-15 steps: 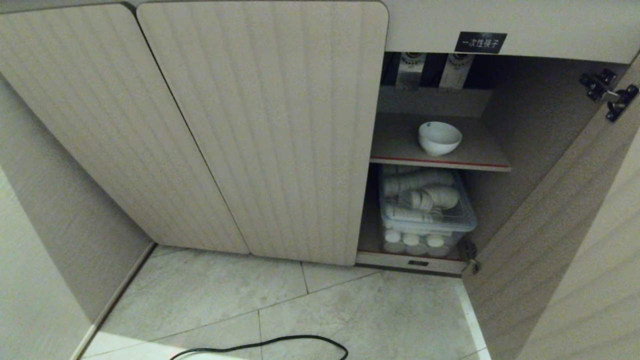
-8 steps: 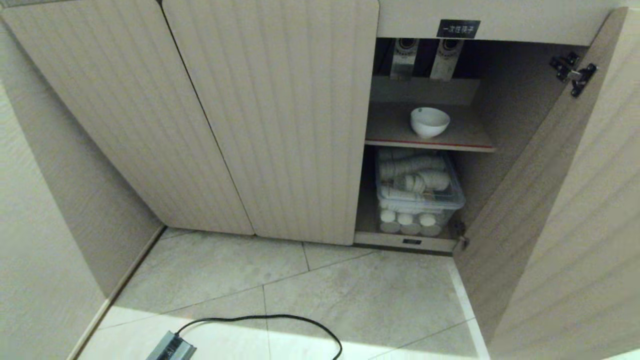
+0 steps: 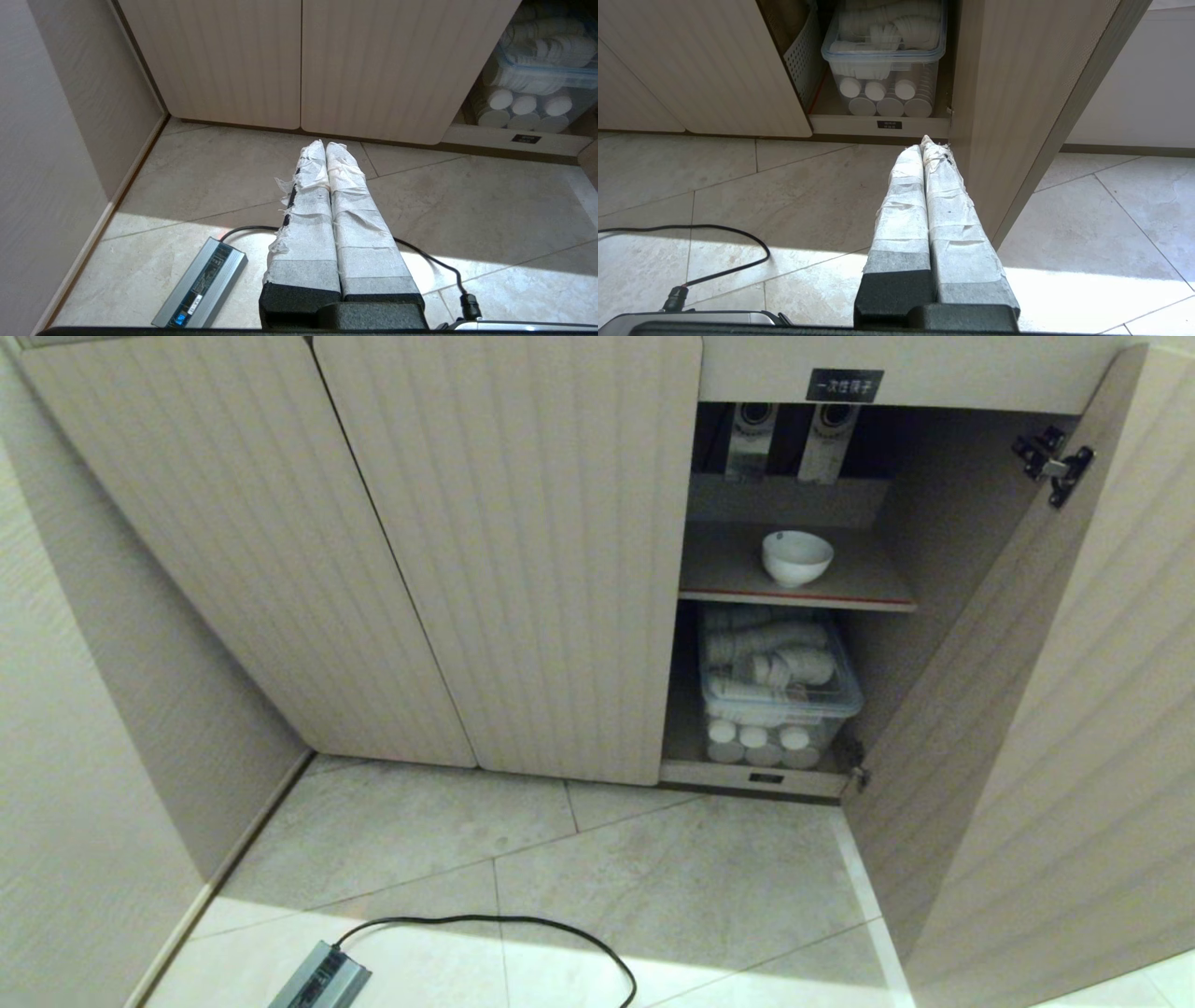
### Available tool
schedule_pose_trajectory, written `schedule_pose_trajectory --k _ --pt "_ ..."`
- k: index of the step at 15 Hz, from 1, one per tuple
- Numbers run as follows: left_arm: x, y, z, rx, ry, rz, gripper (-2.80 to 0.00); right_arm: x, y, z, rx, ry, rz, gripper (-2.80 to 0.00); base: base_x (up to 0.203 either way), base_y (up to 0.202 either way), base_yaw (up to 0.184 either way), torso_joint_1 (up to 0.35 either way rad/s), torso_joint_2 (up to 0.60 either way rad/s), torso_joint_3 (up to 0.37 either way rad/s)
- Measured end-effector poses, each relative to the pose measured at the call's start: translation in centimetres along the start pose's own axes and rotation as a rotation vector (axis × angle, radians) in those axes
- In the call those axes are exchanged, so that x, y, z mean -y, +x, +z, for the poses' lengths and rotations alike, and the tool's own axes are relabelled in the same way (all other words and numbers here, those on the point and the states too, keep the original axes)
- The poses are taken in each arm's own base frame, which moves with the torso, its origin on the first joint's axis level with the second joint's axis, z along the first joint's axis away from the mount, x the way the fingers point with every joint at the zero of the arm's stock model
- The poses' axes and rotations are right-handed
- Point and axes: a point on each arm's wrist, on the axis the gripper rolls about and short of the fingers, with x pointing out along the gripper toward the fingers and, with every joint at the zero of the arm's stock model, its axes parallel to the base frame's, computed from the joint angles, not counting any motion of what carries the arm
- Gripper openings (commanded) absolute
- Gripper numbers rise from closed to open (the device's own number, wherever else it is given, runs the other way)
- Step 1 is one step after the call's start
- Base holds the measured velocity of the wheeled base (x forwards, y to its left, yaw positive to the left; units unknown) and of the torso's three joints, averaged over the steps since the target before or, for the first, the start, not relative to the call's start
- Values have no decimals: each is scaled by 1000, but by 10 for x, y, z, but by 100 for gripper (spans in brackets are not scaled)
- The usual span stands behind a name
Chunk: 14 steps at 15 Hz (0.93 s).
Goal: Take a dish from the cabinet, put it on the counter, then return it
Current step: Close the cabinet door
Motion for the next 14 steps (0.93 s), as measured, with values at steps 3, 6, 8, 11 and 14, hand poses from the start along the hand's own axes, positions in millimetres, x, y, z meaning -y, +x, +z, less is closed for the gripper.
schedule_pose_trajectory --k 3,6,8,11,14 --pt "0 0 0 0 0 -1 -280 0 0 0 0 0 0 -280 0 0 0 0 0 0" --pt "0 0 0 0 0 -1 -280 0 0 0 0 0 0 -280 0 0 0 0 0 0" --pt "0 0 0 0 0 -1 -280 0 0 0 0 0 0 -280 0 0 0 0 0 0" --pt "0 0 0 0 0 0 -280 0 0 0 -1 -6 0 -280 0 0 0 0 0 0" --pt "0 0 0 0 0 0 -280 0 0 0 -1 -13 -4 -280 0 0 0 0 0 0"
